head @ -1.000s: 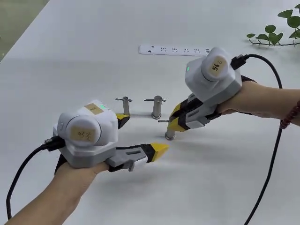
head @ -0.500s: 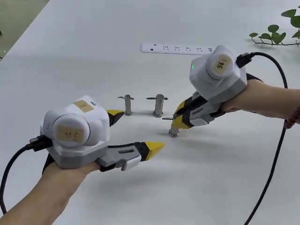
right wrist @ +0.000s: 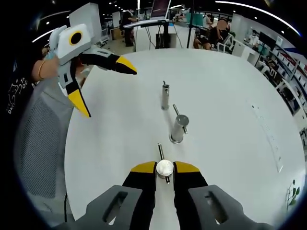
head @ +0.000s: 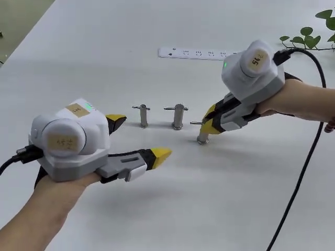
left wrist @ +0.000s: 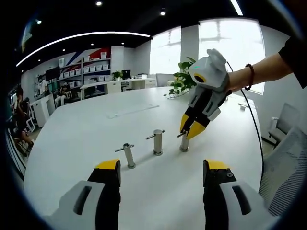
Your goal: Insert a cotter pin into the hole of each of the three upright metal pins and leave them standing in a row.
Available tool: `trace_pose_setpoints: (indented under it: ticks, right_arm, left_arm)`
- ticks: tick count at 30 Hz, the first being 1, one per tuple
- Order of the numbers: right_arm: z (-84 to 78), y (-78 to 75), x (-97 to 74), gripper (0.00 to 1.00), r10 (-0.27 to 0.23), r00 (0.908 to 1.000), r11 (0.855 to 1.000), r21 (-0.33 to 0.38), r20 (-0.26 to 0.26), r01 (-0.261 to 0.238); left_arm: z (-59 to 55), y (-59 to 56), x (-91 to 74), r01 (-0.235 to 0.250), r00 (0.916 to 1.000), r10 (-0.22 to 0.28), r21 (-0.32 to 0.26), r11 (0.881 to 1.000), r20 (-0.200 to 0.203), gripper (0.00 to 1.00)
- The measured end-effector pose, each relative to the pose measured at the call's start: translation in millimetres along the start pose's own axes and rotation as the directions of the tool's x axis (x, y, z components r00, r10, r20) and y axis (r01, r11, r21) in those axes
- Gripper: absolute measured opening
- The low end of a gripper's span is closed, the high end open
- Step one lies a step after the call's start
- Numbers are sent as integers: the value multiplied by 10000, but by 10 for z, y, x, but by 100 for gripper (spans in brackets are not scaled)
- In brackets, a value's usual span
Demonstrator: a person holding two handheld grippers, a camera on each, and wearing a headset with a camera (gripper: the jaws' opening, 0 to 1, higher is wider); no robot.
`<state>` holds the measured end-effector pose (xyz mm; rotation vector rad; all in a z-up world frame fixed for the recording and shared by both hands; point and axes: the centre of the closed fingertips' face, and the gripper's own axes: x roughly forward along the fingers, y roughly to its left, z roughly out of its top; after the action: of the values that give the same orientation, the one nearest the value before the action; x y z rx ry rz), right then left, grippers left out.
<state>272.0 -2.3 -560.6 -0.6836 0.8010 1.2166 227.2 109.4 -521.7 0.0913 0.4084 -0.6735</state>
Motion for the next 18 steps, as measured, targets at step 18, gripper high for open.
trace_pose_setpoints:
  ticks: [18]
  right_arm:
    - [-56, -291, -20, 8, -145, 9997, 9998, -124, -200, 143]
  left_arm:
    - [-55, 52, -10, -115, 9997, 115, -21, 9999, -197, 68]
